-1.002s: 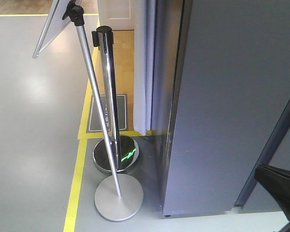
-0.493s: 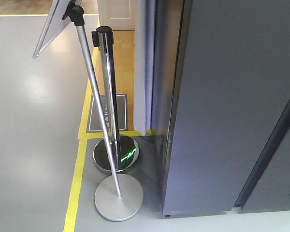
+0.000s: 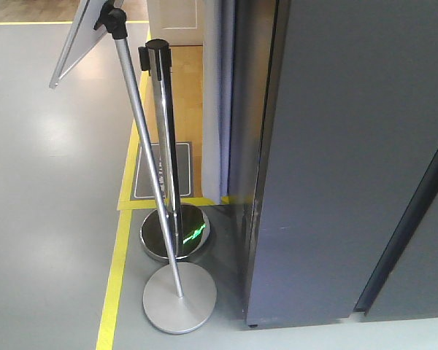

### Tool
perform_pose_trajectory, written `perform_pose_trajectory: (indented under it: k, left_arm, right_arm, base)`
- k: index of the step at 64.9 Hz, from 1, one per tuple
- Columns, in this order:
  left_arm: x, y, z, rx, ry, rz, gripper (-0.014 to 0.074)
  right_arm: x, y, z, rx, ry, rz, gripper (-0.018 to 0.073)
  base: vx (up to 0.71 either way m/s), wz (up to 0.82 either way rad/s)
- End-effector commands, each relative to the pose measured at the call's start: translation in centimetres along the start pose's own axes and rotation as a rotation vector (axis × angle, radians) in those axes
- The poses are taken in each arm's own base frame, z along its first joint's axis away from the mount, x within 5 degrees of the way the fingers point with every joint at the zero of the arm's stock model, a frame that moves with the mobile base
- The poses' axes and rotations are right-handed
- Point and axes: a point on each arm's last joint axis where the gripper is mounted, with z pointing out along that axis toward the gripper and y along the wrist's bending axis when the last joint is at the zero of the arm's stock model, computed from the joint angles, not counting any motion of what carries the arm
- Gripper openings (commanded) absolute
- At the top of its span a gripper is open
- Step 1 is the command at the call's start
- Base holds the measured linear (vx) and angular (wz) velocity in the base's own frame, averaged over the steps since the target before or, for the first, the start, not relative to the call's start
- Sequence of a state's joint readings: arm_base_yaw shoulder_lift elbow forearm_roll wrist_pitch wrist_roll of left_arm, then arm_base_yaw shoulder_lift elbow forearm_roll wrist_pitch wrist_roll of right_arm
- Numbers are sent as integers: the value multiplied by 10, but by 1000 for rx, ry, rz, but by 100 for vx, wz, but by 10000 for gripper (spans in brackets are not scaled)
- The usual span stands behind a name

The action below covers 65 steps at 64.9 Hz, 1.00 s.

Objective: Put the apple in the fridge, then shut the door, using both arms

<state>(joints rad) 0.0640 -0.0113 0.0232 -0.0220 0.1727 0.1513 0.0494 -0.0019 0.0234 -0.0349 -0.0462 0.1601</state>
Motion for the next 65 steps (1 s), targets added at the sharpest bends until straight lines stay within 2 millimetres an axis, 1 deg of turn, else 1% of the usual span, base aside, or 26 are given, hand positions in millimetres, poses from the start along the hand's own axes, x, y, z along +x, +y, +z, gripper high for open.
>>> perform_pose_trajectory:
  k: [1, 15, 28, 65]
  left_arm:
    - [0, 0, 0, -5, -72, -13, -6]
    - [0, 0, 0, -5, -72, -13, -6]
    - [0, 0, 0, -5, -72, -13, -6]
    - [0, 0, 0, -5, -72, -13, -6]
  right_arm:
    - [-11, 2, -3, -22, -143, -31, -2]
    - [-3, 1, -2, -7, -58, -32, -2]
    - [-6, 1, -2, -12, -86, -31, -2]
    - [-6, 1, -2, -11, -82, -31, -2]
  base:
    - [0, 0]
    - [0, 0]
    - [0, 0]
    - [0, 0]
